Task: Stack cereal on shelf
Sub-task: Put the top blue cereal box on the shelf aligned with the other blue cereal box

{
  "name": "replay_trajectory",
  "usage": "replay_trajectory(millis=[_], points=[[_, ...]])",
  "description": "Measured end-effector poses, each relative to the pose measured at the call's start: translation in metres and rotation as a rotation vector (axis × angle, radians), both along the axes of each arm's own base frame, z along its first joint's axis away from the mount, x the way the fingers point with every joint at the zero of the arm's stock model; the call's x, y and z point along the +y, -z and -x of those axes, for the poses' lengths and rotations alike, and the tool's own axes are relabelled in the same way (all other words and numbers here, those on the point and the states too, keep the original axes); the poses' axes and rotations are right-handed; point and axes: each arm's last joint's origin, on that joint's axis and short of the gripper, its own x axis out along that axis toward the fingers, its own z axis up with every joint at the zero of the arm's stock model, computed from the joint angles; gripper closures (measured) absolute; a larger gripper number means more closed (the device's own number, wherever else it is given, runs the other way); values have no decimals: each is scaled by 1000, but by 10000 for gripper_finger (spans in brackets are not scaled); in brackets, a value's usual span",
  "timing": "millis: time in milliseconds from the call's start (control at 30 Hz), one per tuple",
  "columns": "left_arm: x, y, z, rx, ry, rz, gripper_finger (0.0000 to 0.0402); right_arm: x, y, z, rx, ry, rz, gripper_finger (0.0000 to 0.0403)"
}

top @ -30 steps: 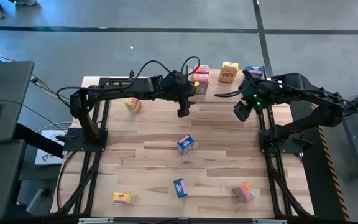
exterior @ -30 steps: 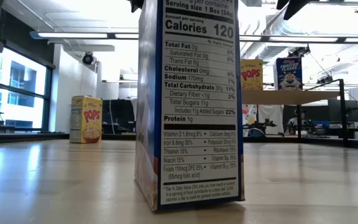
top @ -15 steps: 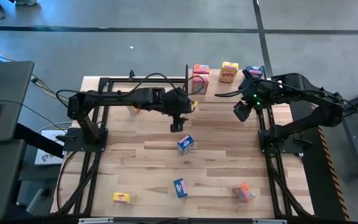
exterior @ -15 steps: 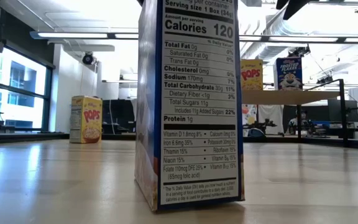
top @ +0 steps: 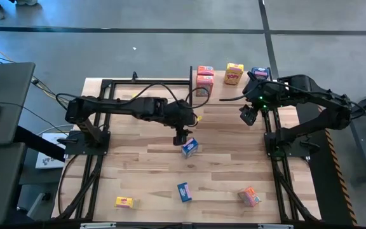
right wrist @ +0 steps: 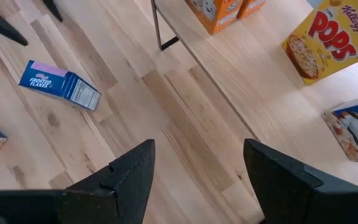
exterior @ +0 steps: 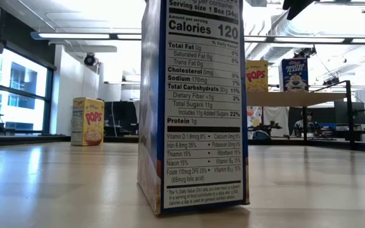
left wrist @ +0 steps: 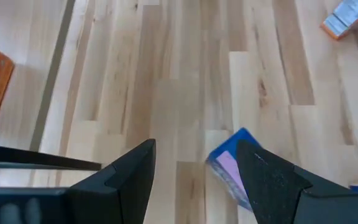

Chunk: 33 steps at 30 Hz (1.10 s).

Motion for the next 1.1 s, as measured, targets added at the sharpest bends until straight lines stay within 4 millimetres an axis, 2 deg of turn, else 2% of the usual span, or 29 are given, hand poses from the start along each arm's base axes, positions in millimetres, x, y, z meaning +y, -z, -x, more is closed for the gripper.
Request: replay_trajectory(millis=[200,567,800,1100], points=[[-4,-1,-1,-19,18,-5,188,0,0,0,17,-50,25,164],[-5,-2,-2,-26,90,70,188,0,0,0,0,0,-1,164],[-4,-2,-2,-30,91,74,187,0,0,0,9,-26,13,164],[8,-4,-3,-57,16,108,153,0,0,0,10,-30,15,164]])
